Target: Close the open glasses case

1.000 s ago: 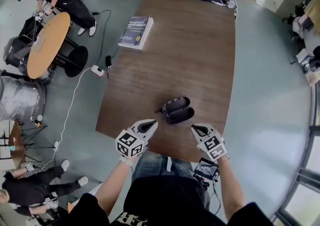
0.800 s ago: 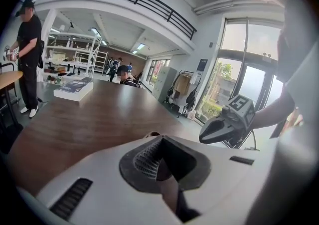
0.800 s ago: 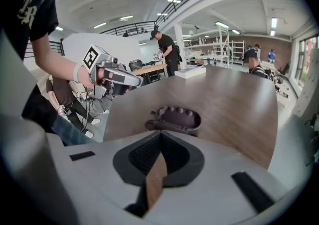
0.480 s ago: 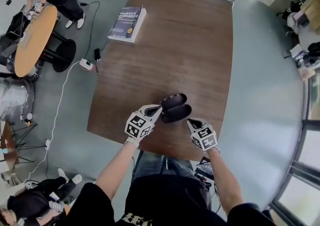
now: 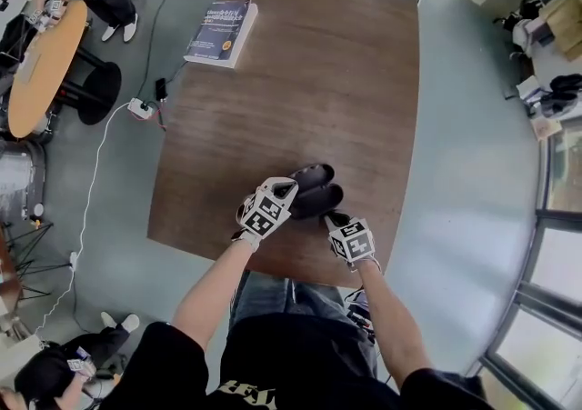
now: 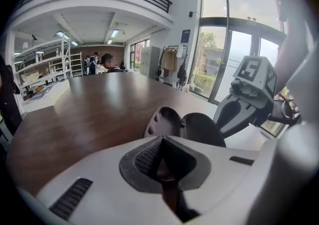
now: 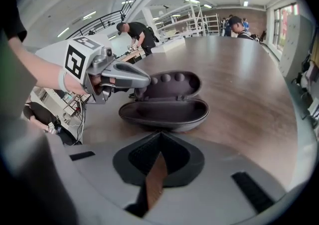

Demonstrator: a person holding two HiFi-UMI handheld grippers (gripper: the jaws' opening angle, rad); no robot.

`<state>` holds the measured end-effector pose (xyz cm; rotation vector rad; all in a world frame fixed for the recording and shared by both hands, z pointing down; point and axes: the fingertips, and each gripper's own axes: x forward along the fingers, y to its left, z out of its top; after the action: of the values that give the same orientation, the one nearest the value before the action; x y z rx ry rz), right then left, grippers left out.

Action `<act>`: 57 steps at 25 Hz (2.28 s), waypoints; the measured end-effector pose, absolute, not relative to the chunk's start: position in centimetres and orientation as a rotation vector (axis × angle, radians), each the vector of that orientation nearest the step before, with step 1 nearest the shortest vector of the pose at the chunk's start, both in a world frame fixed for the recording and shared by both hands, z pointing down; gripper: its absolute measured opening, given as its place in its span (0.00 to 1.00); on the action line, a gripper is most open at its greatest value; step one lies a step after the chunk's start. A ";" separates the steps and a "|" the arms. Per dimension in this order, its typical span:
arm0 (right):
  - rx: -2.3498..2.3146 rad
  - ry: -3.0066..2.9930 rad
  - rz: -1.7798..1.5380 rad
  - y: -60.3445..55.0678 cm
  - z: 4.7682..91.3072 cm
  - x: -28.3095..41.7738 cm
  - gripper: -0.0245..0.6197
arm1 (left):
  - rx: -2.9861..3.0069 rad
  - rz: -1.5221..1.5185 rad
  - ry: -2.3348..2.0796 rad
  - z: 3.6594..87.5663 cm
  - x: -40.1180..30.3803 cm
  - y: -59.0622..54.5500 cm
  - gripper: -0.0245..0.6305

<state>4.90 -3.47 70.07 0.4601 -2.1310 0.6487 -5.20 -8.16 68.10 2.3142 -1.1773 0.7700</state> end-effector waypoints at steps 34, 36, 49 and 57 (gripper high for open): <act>0.559 -2.261 0.535 -12.5 63.1 -3.8 0.02 | 2.321 0.590 -0.896 68.2 -8.6 -9.3 0.05; 0.551 -2.263 0.524 -12.9 63.2 -4.4 0.02 | 2.315 0.594 -0.936 68.0 -9.9 -9.3 0.05; 0.561 -2.295 0.634 -14.4 65.1 -8.1 0.02 | 2.490 0.611 -0.931 63.5 -8.1 -9.0 0.05; 0.578 -2.366 0.640 -15.0 64.9 -8.8 0.02 | 2.473 0.707 -0.964 64.3 -7.6 -11.6 0.05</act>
<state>-8.84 -15.03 64.93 0.5776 -2.3661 0.6403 -7.62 -11.60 64.29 2.4730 -0.9642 0.7071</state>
